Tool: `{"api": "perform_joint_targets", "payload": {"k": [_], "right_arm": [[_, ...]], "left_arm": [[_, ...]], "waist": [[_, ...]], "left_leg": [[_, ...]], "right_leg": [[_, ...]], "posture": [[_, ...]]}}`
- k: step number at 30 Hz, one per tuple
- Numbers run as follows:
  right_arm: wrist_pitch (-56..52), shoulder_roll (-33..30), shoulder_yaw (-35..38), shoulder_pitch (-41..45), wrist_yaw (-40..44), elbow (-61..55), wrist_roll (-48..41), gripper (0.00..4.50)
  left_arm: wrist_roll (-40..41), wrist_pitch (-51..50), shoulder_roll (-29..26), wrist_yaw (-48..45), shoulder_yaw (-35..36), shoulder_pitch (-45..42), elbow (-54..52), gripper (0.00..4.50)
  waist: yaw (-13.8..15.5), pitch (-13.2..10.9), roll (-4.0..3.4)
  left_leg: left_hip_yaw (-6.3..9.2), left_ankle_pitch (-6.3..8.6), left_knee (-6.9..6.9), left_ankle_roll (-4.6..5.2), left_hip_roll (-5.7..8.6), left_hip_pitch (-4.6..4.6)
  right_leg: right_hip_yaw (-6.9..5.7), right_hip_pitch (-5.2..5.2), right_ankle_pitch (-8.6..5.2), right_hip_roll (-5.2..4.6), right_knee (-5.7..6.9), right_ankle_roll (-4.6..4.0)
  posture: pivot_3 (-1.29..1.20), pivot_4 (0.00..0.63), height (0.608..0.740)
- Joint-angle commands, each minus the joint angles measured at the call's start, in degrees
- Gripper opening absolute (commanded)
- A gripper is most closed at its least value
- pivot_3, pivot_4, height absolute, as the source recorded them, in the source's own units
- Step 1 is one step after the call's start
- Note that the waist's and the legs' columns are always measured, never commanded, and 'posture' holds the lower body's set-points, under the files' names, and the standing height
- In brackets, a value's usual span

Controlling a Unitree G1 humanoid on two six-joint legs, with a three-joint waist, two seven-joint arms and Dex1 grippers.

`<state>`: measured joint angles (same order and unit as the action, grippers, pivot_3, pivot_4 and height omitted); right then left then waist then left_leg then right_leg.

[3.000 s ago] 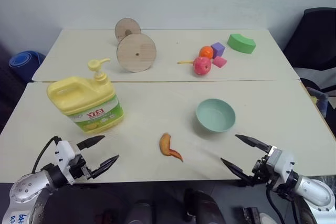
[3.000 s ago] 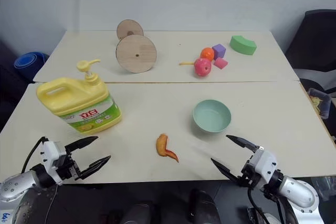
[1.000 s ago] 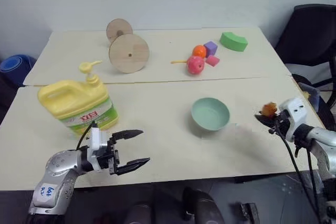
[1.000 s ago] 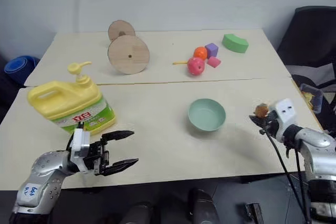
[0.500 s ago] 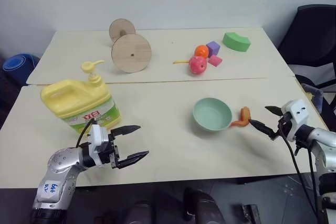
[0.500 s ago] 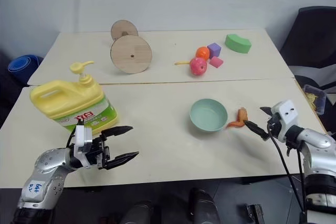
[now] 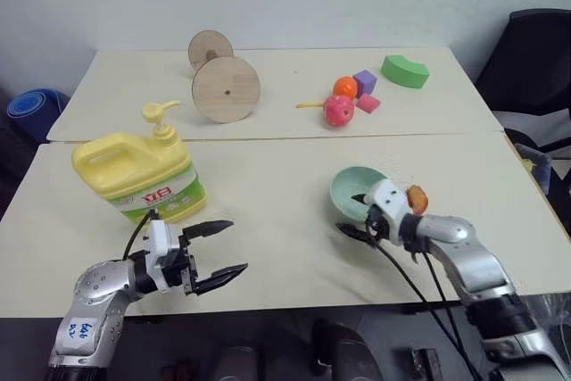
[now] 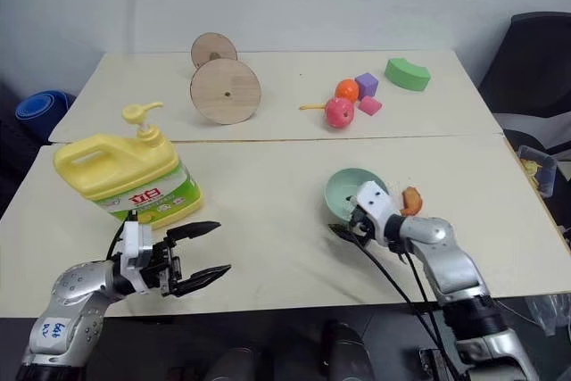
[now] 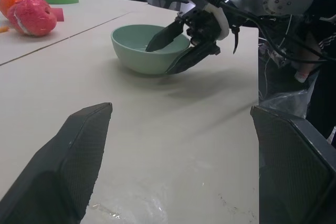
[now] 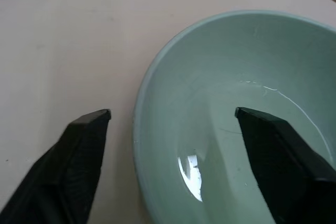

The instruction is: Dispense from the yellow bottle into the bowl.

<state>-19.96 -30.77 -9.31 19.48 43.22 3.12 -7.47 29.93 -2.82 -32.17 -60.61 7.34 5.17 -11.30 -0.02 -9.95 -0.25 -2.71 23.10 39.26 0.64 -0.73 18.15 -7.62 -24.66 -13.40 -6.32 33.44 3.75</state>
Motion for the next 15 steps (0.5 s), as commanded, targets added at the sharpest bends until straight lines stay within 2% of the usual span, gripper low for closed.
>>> {"api": "perform_joint_targets", "payload": {"k": [1,9,10,11,14,15], "right_arm": [[2.0,1.52,-0.05,2.23,-1.97,1.42,1.83,2.78],[4.41,2.22,-1.9,3.22,1.76,2.05,2.43,0.03],[4.79,2.32,-2.12,3.59,2.5,2.44,2.36,0.03],[5.8,2.44,-2.51,4.72,4.1,2.61,2.02,0.01],[7.99,2.48,-3.49,7.67,8.16,2.38,1.63,0.0],[8.17,2.49,-3.9,8.84,9.34,2.13,1.68,0.0]], "left_arm": [[0.89,0.05,-1.06,0.71,2.08,1.52,-3.74,4.5],[8.16,-6.31,1.03,9.02,8.91,8.51,-13.71,4.5],[10.48,-7.74,1.6,10.83,10.05,10.18,-16.47,4.5],[15.16,-9.99,1.61,13.22,12.02,11.38,-20.15,4.31],[24.83,-14.34,0.29,18.58,16.72,11.29,-25.94,3.61],[27.37,-15.15,-0.35,20.03,18.37,10.52,-26.68,3.23]], "waist": [[-0.1,0.01,0.02],[-0.25,0.04,0.08],[-0.33,0.07,0.13],[-0.33,0.07,0.14],[-0.26,0.02,0.15],[-0.24,0.01,0.13]], "left_leg": [[-0.01,0.0,0.0,0.01,0.01,0.01],[-0.01,0.0,0.01,0.02,-0.05,-0.07],[-0.01,0.0,0.01,0.02,-0.05,-0.07],[-0.01,0.02,0.01,0.03,-0.06,-0.07],[0.02,0.02,0.01,0.04,-0.08,-0.08],[0.03,0.02,0.01,0.03,-0.08,-0.08]], "right_leg": [[0.01,0.01,0.0,0.0,0.0,0.01],[0.04,0.07,0.01,0.03,0.04,0.02],[0.06,0.11,0.01,0.02,0.02,0.02],[0.07,0.12,0.01,0.02,0.02,0.02],[0.08,0.09,0.01,0.0,0.0,0.02],[0.08,0.09,0.01,0.0,0.0,0.02]], "posture": [[0.0,0.15,0.74],[0.0,0.15,0.74],[0.0,0.15,0.74],[0.0,0.15,0.74],[0.0,0.15,0.74],[0.0,0.15,0.74]]}}
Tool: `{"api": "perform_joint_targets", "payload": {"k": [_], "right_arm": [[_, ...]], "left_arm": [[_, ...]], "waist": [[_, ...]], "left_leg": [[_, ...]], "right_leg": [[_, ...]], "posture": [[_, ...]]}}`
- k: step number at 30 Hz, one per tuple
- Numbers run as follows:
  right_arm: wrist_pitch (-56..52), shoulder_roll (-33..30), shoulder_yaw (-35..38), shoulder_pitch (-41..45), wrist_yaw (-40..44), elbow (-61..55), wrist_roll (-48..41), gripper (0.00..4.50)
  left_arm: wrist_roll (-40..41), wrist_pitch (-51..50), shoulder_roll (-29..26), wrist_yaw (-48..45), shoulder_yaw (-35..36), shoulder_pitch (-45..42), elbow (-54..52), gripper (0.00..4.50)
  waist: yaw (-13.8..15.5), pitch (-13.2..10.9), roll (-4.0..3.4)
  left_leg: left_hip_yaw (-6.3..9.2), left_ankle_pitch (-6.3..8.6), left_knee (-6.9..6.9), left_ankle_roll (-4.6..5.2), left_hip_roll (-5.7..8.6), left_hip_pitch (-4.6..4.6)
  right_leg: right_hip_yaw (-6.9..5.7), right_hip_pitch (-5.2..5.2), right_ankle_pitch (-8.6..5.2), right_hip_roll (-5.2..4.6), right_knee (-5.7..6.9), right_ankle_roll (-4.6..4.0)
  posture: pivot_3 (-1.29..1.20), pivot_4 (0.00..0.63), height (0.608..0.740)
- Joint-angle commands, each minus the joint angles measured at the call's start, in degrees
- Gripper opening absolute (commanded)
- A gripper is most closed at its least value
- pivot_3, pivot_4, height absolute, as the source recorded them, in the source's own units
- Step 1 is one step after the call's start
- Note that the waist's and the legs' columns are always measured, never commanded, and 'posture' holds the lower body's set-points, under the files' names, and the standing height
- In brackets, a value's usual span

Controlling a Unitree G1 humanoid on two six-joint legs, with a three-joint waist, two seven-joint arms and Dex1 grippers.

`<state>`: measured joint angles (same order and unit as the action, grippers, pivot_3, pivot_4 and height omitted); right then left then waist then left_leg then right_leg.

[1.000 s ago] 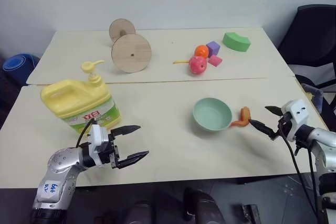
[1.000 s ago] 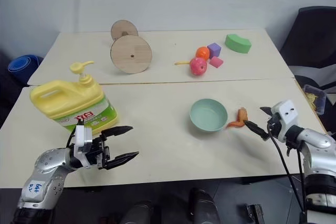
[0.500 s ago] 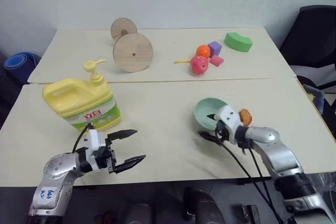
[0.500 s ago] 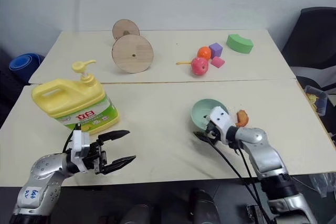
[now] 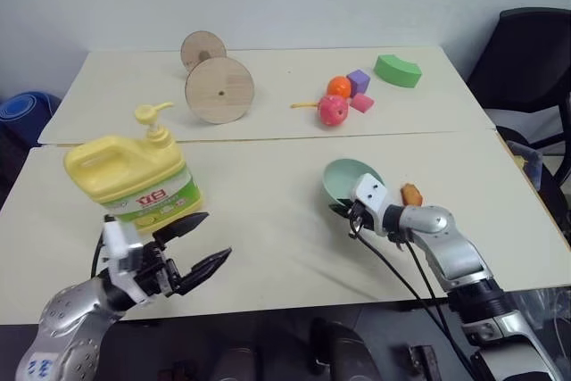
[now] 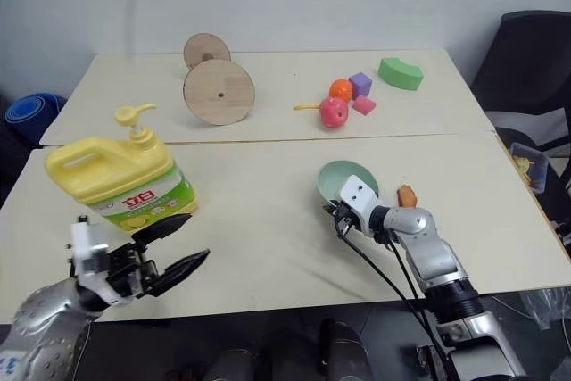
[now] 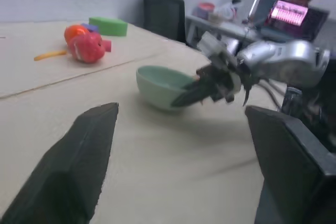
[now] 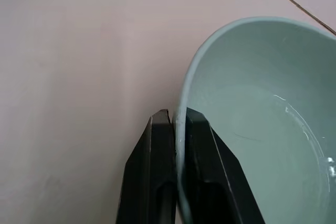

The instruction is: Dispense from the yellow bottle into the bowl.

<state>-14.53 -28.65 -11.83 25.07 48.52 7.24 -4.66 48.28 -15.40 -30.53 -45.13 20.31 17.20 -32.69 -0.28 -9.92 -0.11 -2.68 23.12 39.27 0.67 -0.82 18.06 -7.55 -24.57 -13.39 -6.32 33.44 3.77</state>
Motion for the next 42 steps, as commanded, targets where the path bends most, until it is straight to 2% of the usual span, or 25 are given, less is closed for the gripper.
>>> {"api": "perform_joint_targets", "payload": {"k": [1,5,8,10,13,20,28,36,42], "right_arm": [[2.35,0.76,-2.44,6.14,6.24,-2.7,-1.43,0.0],[-2.29,3.9,-5.34,16.13,10.62,-2.13,-2.33,0.0],[-4.57,6.36,-6.85,21.8,11.65,0.51,-1.55,0.0],[-6.18,10.23,-8.49,29.19,11.55,5.97,-0.09,0.0],[-6.03,16.58,-9.41,39.14,8.93,15.38,2.1,0.0],[-3.79,23.7,-9.52,49.92,6.8,27.73,4.6,0.0],[-2.27,26.24,-9.95,53.16,9.16,31.56,6.33,0.0],[-2.58,27.1,-10.38,56.23,13.28,31.77,6.99,0.0],[-0.52,29.17,-10.12,59.8,13.12,36.51,8.22,0.0]], "left_arm": [[13.45,-3.3,-3.74,6.85,8.77,-3.7,-5.52,2.95],[22.95,-4.87,-9.69,14.0,17.15,-13.65,-1.32,1.62],[23.36,-6.75,-13.58,15.41,19.01,-19.17,3.44,0.62],[18.17,-8.12,-18.63,14.17,16.93,-23.92,9.74,0.02],[11.12,-9.4,-23.75,11.72,12.44,-28.45,16.87,0.02],[4.74,-11.61,-23.83,11.07,7.09,-36.44,24.73,0.02],[1.94,-17.01,-22.29,10.97,3.3,-42.43,27.7,0.02],[-1.73,-20.96,-21.97,12.45,2.74,-44.41,30.27,0.02],[-3.13,-23.06,-21.53,13.03,2.37,-45.15,30.51,0.02]], "waist": [[0.04,-0.06,-0.02],[0.03,-0.11,-0.1],[-0.08,-0.09,-0.12],[-0.18,-0.09,-0.1],[-0.66,-0.12,-0.08],[-1.53,-0.08,0.02],[-1.81,-0.09,0.07],[-2.46,-0.09,0.07],[-2.86,-0.09,0.07]], "left_leg": [[0.01,-0.01,0.01,-0.02,0.0,-0.01],[0.1,-0.08,0.09,-0.12,0.02,0.0],[0.17,-0.11,0.09,-0.18,0.02,0.02],[0.17,-0.11,0.07,-0.19,0.05,0.06],[0.14,-0.13,0.1,-0.21,0.09,0.21],[0.26,-0.14,-0.05,-0.28,0.02,0.26],[0.25,-0.2,-0.04,-0.39,0.01,0.28],[0.26,-0.27,-0.05,-0.51,-0.04,0.26],[0.27,-0.27,-0.05,-0.52,-0.05,0.24]], "right_leg": [[0.0,0.0,0.0,0.0,0.01,-0.01],[-0.06,-0.04,0.0,0.05,0.13,-0.12],[-0.13,-0.05,0.0,0.13,0.17,-0.13],[-0.19,-0.05,0.0,0.32,0.11,-0.13],[-0.25,-0.15,0.02,0.67,0.06,-0.11],[-0.17,-0.25,0.01,0.68,0.09,-0.12],[-0.11,-0.26,0.02,0.65,0.07,-0.12],[-0.08,-0.29,0.01,0.65,0.13,-0.13],[-0.06,-0.31,0.01,0.54,0.2,-0.14]], "posture": [[0.0,0.15,0.74],[0.0,0.15,0.74],[0.0,0.15,0.74],[0.0,0.15,0.74],[0.0,0.15,0.74],[0.0,0.15,0.74],[0.0,0.15,0.74],[0.0,0.15,0.74],[0.0,0.15,0.74]]}}
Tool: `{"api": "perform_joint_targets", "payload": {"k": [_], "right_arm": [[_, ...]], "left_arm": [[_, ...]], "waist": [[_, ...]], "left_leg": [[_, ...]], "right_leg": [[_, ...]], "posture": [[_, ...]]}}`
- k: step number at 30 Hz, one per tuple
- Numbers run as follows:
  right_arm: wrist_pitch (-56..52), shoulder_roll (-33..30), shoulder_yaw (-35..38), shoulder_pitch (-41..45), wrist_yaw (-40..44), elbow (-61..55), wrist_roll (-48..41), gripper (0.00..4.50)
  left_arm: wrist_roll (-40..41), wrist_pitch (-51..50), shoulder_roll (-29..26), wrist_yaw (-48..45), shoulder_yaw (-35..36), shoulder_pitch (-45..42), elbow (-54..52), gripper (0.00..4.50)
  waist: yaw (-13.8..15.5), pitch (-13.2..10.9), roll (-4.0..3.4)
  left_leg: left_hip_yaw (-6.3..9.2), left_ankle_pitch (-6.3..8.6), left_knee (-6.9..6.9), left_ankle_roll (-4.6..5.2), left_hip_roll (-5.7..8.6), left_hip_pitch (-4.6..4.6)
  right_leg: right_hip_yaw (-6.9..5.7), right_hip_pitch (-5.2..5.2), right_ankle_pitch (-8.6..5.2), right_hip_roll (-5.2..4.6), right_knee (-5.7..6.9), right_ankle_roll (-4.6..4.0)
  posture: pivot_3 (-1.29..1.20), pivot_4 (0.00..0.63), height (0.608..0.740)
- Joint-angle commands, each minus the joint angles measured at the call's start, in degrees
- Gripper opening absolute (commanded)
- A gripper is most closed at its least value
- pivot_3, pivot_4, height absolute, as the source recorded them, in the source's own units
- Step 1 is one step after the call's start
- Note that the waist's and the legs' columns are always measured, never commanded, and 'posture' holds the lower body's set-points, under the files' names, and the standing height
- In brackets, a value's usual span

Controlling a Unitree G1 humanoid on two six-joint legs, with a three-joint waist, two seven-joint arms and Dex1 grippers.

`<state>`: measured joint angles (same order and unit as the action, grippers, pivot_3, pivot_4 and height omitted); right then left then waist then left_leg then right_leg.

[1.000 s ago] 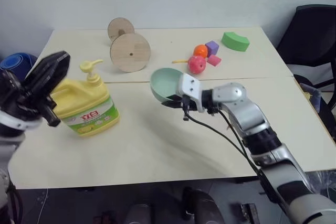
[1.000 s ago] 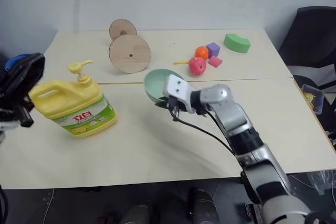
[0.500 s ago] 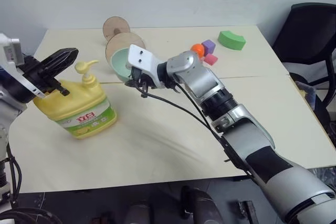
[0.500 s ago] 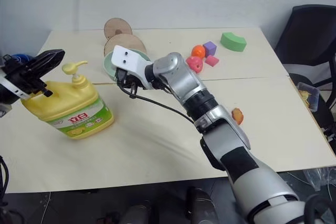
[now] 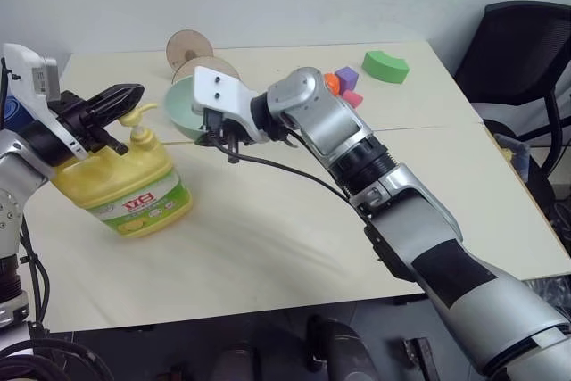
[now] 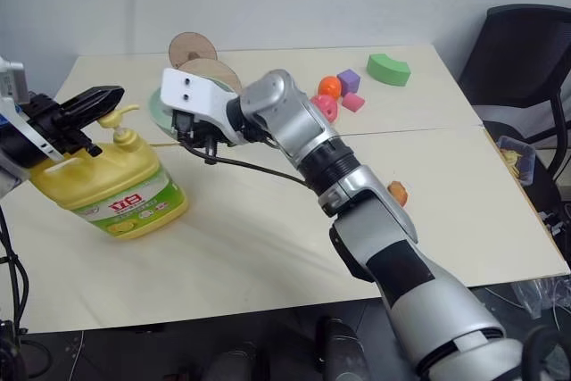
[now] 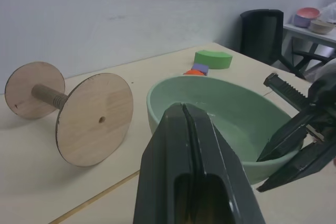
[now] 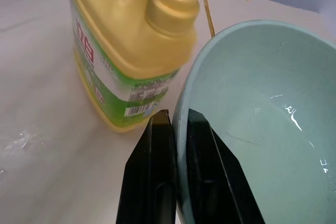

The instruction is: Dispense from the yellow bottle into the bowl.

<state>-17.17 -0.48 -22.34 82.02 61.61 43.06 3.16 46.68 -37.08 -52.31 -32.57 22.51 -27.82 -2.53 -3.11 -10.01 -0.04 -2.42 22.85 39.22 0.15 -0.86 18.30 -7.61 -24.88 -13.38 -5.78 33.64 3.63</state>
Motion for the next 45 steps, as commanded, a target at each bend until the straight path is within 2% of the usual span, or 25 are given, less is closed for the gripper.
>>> {"api": "perform_joint_targets", "payload": {"k": [1,13,30,41,45], "right_arm": [[2.44,1.29,0.57,3.3,0.04,1.49,0.53,0.0],[7.63,4.71,2.42,9.36,-0.77,11.65,1.36,0.0],[7.99,5.83,5.08,9.55,-0.09,12.52,0.12,0.0],[8.04,6.14,5.69,9.03,0.02,12.41,-0.4,0.0],[7.73,6.0,5.65,8.53,1.09,11.83,-0.7,0.0]], "left_arm": [[-1.67,-1.63,0.31,0.54,0.18,-0.2,0.36,0.02],[-2.75,-9.09,1.76,4.42,-1.92,3.26,-1.84,0.02],[-5.22,-11.96,3.76,7.1,-4.28,7.94,-1.34,0.02],[-5.21,-12.53,7.04,8.23,-5.69,9.35,-1.96,0.02],[-5.19,-12.92,5.83,8.08,-4.49,9.62,-2.06,0.02]], "waist": [[-0.04,0.0,0.0],[-0.12,-0.01,-0.02],[-0.12,0.06,-0.34],[-0.11,0.22,-0.63],[-0.1,0.22,-0.64]], "left_leg": [[0.0,0.0,0.0,0.0,0.0,0.0],[0.02,0.01,-0.01,-0.03,0.02,-0.08],[0.03,0.03,-0.06,-0.07,0.05,-0.32],[0.03,0.03,-0.1,-0.07,0.06,-0.5],[0.03,0.04,-0.14,-0.09,0.06,-0.62]], "right_leg": [[0.0,0.0,0.0,-0.02,0.0,0.0],[0.04,0.0,-0.02,-0.31,0.11,-0.03],[0.04,0.16,-0.05,-0.45,0.22,-0.08],[0.05,0.29,-0.05,-0.48,0.23,-0.09],[0.07,0.36,-0.05,-0.49,0.24,-0.09]], "posture": [[0.0,0.15,0.74],[0.0,0.15,0.74],[0.0,0.15,0.74],[0.0,0.15,0.74],[0.0,0.15,0.74]]}}
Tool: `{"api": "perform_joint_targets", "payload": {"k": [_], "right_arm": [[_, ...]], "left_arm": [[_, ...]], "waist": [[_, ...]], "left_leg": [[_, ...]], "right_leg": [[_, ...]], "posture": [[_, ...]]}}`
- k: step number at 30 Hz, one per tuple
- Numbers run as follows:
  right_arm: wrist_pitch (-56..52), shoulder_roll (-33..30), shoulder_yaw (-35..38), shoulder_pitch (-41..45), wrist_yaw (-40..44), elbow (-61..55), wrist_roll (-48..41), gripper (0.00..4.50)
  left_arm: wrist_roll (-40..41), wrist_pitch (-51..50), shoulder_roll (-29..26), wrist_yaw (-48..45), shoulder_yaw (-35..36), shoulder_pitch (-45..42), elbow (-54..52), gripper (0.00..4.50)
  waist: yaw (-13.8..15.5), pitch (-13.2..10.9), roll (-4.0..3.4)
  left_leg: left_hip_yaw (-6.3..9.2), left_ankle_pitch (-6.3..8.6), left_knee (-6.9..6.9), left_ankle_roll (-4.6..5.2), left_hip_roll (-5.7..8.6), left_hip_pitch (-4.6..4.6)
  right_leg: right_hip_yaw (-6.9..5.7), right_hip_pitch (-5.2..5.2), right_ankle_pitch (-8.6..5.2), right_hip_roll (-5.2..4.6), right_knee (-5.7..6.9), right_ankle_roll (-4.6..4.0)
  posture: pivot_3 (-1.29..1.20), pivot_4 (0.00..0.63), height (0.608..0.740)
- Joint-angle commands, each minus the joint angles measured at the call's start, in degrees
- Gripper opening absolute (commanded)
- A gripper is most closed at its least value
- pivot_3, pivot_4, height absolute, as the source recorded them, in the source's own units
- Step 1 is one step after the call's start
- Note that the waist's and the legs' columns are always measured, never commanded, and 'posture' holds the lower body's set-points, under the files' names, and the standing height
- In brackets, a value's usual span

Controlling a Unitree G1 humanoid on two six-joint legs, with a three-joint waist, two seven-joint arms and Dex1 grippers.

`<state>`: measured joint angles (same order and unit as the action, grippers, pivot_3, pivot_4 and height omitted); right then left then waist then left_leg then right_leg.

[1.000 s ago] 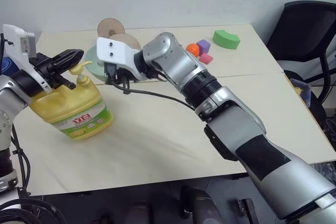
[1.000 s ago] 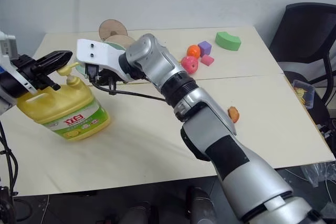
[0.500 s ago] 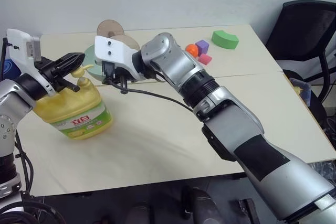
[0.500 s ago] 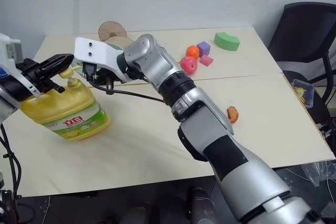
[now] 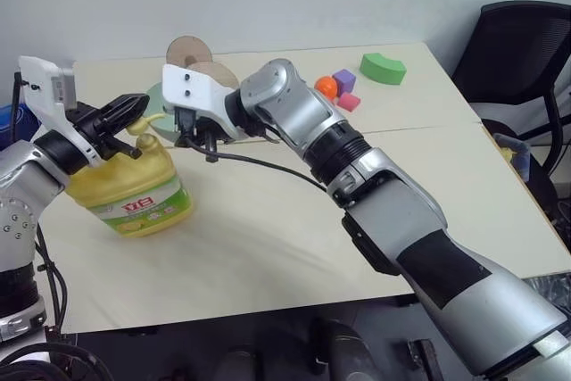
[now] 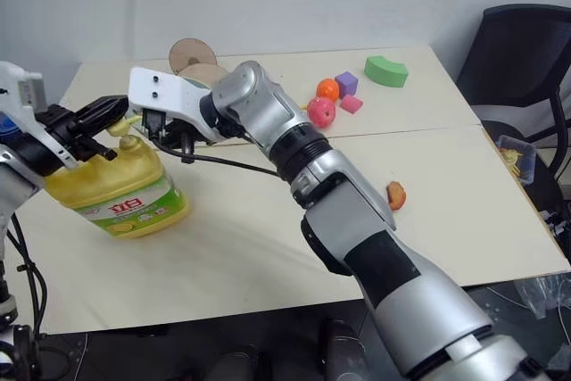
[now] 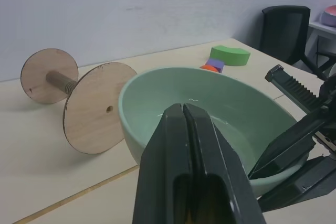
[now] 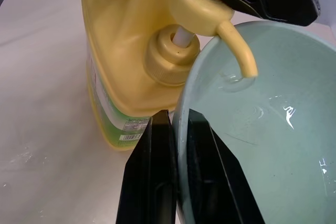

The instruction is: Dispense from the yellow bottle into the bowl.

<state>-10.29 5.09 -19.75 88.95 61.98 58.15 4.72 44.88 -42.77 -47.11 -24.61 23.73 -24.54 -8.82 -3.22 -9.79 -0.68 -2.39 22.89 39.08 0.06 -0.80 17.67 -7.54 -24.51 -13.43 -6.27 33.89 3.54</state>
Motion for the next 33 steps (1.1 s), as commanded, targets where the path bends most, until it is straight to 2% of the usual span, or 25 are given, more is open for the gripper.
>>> {"api": "perform_joint_targets", "payload": {"k": [1,5,9,13,16,20,24,26,32,33], "right_arm": [[0.88,0.46,3.29,1.51,0.46,-3.49,-2.42,0.0],[0.44,-0.11,3.87,1.05,0.57,-4.86,-3.02,0.0],[0.76,-2.58,4.52,-0.78,1.23,-7.8,-3.1,0.0],[0.38,-8.1,5.68,-6.02,2.37,-14.62,-3.76,0.0],[-0.42,-16.04,5.31,-15.85,3.78,-22.98,-2.88,0.0],[-0.5,-23.7,3.61,-28.5,5.22,-31.63,-1.89,0.0],[0.4,-29.55,2.32,-41.4,5.81,-40.08,-1.36,0.0],[0.84,-30.54,1.97,-45.83,5.42,-43.09,-1.61,0.0],[5.19,-30.96,2.59,-52.26,2.51,-44.33,-1.68,0.0],[6.21,-31.4,2.96,-53.32,3.34,-45.31,-2.8,0.61]], "left_arm": [[-3.29,-7.14,0.37,0.12,-5.26,6.36,4.25,0.02],[-1.66,-3.74,1.08,-0.16,-1.3,4.04,4.87,0.02],[-1.48,2.92,1.13,-4.61,2.11,1.56,4.86,0.02],[0.66,12.14,0.39,-15.64,6.05,-0.06,3.03,0.02],[5.3,11.67,-2.43,-27.06,8.39,2.41,1.24,0.02],[4.21,11.5,-5.93,-37.66,5.43,10.83,-3.33,0.02],[2.31,12.88,-5.82,-41.17,2.41,18.26,-8.25,0.02],[-1.81,15.63,-6.1,-42.67,0.02,22.37,-9.47,0.02],[-8.49,21.45,0.28,-39.11,-3.52,29.22,-7.23,0.02],[-9.31,21.65,0.83,-38.58,-3.48,30.03,-6.1,0.0]], "waist": [[0.0,0.0,-0.01],[0.0,-0.01,-0.04],[0.0,-0.01,-0.02],[0.29,-0.03,0.4],[0.38,0.08,0.7],[0.24,0.06,0.73],[0.34,-0.12,0.65],[0.21,-0.21,0.61],[0.47,-0.27,0.51],[0.74,-0.26,0.53]], "left_leg": [[0.0,0.0,-0.01,-0.01,0.0,-0.02],[0.0,0.01,-0.03,-0.01,0.0,-0.03],[0.0,0.01,-0.03,-0.01,-0.02,0.07],[0.16,-0.01,0.1,0.0,0.0,0.65],[0.27,-0.04,0.16,0.05,0.07,1.01],[0.24,-0.02,0.14,0.09,0.19,1.02],[-0.02,-0.06,0.09,0.13,0.1,0.95],[-0.13,-0.14,0.12,0.02,0.01,0.87],[-0.4,-0.17,0.06,-0.2,-0.3,0.52],[-0.41,-0.16,0.06,-0.2,-0.31,0.52]], "right_leg": [[0.0,0.0,0.0,0.0,0.01,0.0],[0.01,0.0,-0.01,0.0,0.02,-0.02],[-0.01,-0.07,-0.01,0.0,-0.01,-0.02],[-0.05,-0.5,-0.01,0.0,-0.01,-0.02],[-0.09,-0.79,0.01,0.0,-0.02,0.01],[-0.11,-0.77,0.03,0.0,-0.11,0.04],[-0.13,-0.62,0.03,0.09,-0.38,0.07],[-0.03,-0.62,0.04,0.22,-0.26,0.07],[0.28,-0.62,0.05,0.5,-0.02,-0.19],[0.28,-0.62,0.06,0.5,-0.02,-0.2]], "posture": [[0.0,0.15,0.74],[0.0,0.15,0.74],[0.0,0.15,0.74],[0.0,0.15,0.74],[0.0,0.15,0.74],[0.0,0.15,0.74],[0.0,0.15,0.74],[0.0,0.15,0.74],[0.0,0.15,0.74],[0.0,0.15,0.74]]}}
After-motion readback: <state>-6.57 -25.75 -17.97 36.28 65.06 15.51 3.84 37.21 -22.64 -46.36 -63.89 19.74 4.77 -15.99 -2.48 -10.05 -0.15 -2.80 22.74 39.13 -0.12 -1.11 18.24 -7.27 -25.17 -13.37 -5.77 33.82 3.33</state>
